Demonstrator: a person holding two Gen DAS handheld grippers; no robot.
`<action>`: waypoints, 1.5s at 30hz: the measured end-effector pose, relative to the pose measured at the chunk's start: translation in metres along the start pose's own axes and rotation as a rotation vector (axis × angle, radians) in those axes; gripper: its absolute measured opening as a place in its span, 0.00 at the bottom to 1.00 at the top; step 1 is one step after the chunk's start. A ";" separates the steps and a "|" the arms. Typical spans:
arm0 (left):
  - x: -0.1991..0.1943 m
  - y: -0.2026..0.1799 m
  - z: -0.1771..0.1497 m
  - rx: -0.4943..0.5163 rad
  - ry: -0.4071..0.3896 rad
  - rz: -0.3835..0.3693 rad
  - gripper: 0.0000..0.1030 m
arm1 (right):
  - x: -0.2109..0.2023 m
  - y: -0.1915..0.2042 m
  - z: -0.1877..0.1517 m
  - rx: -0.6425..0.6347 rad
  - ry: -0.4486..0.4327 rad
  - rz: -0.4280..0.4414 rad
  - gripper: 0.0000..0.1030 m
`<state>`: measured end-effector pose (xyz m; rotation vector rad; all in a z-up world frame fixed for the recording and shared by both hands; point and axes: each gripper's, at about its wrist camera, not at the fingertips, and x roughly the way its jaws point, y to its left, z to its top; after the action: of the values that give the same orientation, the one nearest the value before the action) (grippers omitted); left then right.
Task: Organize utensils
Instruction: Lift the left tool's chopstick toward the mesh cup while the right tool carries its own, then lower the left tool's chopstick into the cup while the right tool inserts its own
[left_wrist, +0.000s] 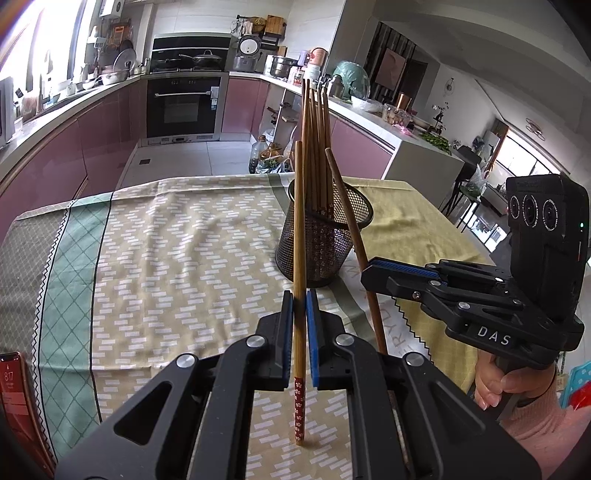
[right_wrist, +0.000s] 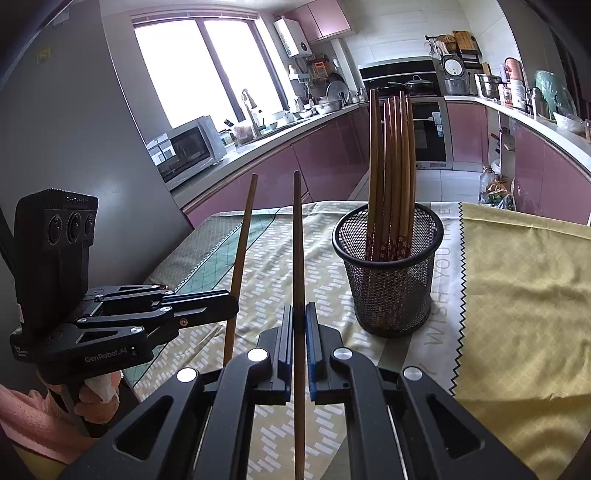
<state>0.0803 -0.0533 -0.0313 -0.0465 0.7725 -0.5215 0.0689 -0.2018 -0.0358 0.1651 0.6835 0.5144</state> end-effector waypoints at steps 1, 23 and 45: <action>-0.001 0.000 0.000 0.000 -0.002 -0.001 0.07 | -0.001 0.001 0.000 -0.001 -0.002 0.000 0.05; -0.003 -0.004 0.013 0.011 -0.023 -0.009 0.07 | -0.019 -0.002 0.011 -0.002 -0.062 -0.004 0.05; -0.019 -0.012 0.042 0.043 -0.096 -0.026 0.07 | -0.040 -0.005 0.041 -0.037 -0.151 -0.020 0.05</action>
<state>0.0924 -0.0607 0.0145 -0.0417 0.6673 -0.5566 0.0710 -0.2259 0.0166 0.1599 0.5277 0.4896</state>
